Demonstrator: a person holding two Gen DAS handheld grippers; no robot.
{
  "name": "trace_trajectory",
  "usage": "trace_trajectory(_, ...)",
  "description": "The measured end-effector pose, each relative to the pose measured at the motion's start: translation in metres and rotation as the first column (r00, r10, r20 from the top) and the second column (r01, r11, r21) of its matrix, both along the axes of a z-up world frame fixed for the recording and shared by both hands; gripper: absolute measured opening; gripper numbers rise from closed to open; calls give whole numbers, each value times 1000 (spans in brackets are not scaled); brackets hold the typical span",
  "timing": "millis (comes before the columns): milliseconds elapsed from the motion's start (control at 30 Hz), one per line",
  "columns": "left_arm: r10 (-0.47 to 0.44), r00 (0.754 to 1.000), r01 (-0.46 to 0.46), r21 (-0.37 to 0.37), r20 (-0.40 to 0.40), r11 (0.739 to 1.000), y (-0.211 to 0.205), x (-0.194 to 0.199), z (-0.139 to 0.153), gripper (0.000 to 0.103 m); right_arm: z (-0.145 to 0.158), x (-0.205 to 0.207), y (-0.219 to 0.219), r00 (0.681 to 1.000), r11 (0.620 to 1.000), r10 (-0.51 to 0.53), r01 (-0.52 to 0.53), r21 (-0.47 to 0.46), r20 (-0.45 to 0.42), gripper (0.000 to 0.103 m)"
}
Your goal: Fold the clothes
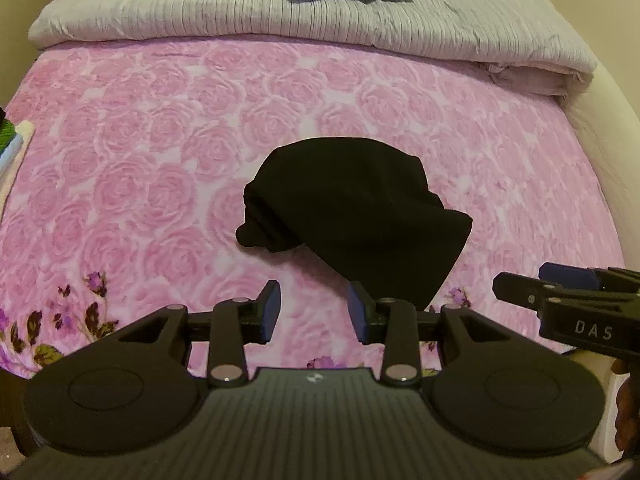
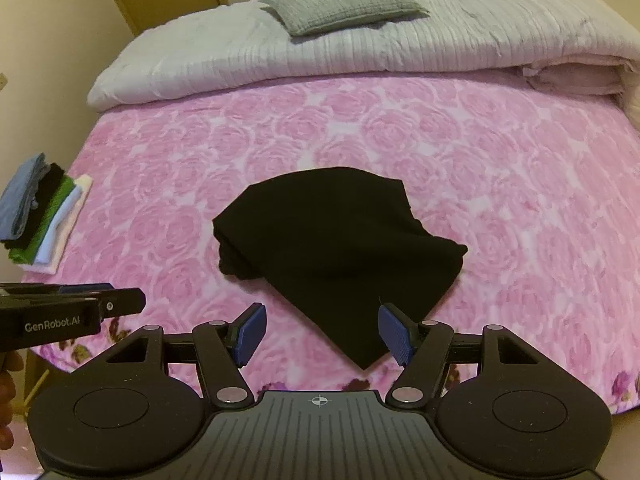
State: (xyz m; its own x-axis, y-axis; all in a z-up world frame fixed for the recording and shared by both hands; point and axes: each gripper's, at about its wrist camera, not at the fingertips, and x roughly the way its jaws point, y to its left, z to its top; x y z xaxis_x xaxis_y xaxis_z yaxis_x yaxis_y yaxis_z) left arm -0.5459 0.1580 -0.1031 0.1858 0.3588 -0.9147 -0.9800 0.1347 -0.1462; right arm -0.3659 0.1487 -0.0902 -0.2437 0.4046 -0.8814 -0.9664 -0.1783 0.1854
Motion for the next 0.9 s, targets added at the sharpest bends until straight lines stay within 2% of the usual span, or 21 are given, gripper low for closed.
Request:
trace_trajectory(267, -23, 1000, 23, -49, 16, 999, 17, -21, -21, 33, -17, -19, 5, 999, 999, -28, 29, -35, 29, 66)
trace_trajectory(400, -11, 1000, 12, -102, 13, 995, 22, -37, -47, 33, -36, -26, 2, 998, 999, -33, 35, -36, 57, 66)
trace_trajectory(567, 32, 999, -33, -172, -8, 984, 22, -60, -86, 33, -72, -38, -4, 993, 998, 36, -30, -54, 110, 66)
trace_trajectory(667, 73, 997, -75, -202, -16, 977, 21, -74, -107, 33, -99, -49, -6, 983, 993, 111, -104, -60, 145, 66)
trace_trajectory(767, 118, 992, -123, -220, -36, 968, 19, -84, -131, 33, -129, -63, -5, 954, 976, 216, -209, -58, 209, 66)
trace_trajectory(900, 166, 985, -172, -236, -44, 957, 16, -89, -162, 33, -169, -82, -6, 864, 927, 351, -374, -7, 362, 66)
